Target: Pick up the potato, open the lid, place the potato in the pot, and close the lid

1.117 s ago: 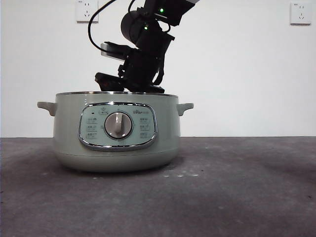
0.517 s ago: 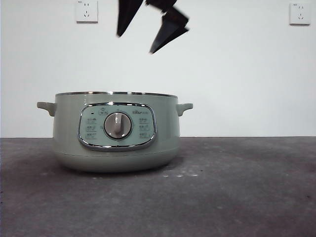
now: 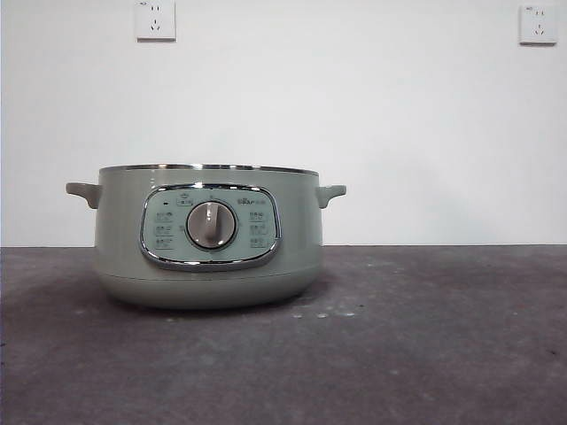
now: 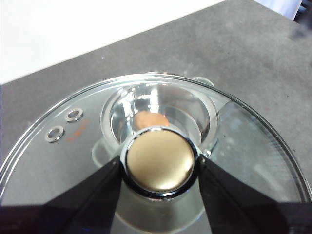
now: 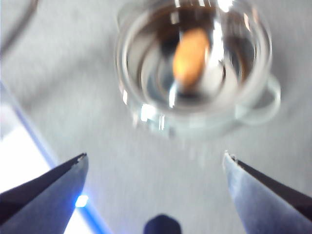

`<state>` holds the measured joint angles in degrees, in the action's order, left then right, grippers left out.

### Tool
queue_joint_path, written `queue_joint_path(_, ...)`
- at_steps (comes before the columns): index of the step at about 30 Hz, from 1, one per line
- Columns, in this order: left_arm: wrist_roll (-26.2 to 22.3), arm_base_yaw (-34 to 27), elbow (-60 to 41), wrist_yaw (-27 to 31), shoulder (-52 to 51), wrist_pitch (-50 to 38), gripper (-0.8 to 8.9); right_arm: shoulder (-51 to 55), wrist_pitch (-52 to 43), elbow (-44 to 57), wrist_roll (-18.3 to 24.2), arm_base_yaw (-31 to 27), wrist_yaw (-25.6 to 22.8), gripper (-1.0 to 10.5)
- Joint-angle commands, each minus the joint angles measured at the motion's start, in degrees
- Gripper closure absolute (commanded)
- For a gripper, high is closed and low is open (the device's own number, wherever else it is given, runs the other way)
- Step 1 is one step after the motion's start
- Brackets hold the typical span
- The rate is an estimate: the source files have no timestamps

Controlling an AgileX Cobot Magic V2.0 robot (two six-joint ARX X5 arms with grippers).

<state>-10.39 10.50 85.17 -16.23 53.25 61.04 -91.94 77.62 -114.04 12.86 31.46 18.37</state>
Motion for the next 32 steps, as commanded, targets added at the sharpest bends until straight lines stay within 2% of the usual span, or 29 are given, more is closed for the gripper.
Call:
queue_joint_path(1, 0.31, 1.18, 0.42, -0.68, 1.55, -5.44, 8.20, 9.40, 1.27, 12.20, 0.85, -0.09, 0.07, 4.8)
queue_joint_path(3, 0.31, 2.67, 0.42, -0.68, 4.24, -7.91, 8.20, 17.90, -0.26, 21.59, 0.57, -0.07, 0.04, 4.8)
queue_joint_path(5, 0.28, 4.66, 0.42, -0.66, 7.58, -10.10, 8.20, 26.40, -2.01, 29.57, -1.64, -0.04, 0.00, 4.8)
queue_joint_path(12, 0.31, 9.22, 0.42, -0.17, 15.39, -18.16, 8.20, 41.94, -2.08, 40.02, -7.63, -0.04, -2.84, 4.8)
queue_joint_path(19, -0.28, 12.04, 0.42, 2.60, 24.33, -26.01, 8.20, 52.96, 1.25, 43.34, -13.64, -0.02, -8.07, 4.8)
queue_joint_path(24, -0.39, 12.22, 0.42, 2.78, 30.53, -29.20, 8.20, 58.64, 1.27, 43.93, -16.61, -0.02, -8.76, 4.8)
queue_joint_path(32, -0.63, 12.22, 0.42, 2.78, 37.53, -32.41, 8.20, 61.86, 1.27, 43.93, -18.49, -0.02, -10.49, 4.8)
